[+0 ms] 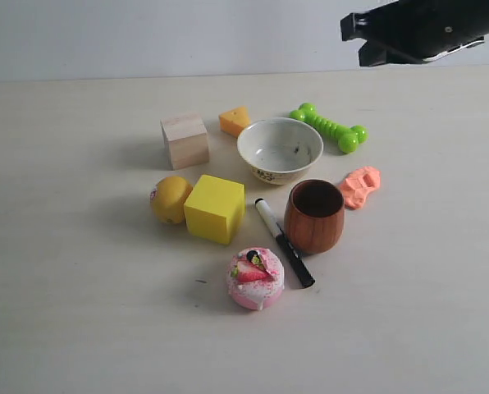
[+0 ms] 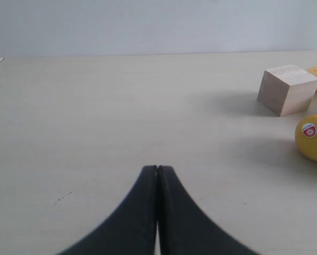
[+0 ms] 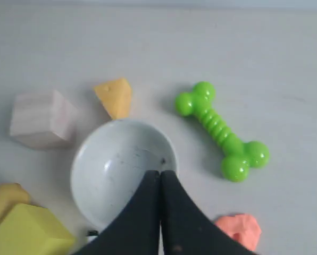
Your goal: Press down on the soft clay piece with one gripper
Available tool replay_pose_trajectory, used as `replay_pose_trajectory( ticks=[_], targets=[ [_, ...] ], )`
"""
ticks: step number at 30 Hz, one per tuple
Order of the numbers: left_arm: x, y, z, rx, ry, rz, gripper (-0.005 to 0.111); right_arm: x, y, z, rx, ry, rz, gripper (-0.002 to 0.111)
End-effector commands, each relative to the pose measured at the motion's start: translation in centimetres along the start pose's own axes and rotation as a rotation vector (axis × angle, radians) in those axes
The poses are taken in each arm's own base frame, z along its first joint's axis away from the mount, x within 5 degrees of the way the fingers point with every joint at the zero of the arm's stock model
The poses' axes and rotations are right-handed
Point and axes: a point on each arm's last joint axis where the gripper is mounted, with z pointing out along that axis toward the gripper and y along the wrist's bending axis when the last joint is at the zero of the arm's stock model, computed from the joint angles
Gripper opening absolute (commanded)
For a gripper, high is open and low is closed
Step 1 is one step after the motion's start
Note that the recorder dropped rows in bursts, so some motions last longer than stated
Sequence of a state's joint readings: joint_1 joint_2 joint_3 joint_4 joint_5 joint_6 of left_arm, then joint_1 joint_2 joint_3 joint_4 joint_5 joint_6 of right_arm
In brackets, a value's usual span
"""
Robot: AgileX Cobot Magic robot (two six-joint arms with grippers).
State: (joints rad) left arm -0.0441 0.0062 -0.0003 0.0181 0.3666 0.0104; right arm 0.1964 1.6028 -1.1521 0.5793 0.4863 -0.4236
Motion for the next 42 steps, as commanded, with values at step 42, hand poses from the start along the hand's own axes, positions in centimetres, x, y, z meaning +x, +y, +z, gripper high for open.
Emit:
replay_pose_trajectory(
  ticks=[42],
  targets=[
    [-0.1,0.0,0.0,0.005,-0.013,-0.004,0.0,16.1,2.0,-26.3,0.414,-0.642,-0.157,0.0]
  ],
)
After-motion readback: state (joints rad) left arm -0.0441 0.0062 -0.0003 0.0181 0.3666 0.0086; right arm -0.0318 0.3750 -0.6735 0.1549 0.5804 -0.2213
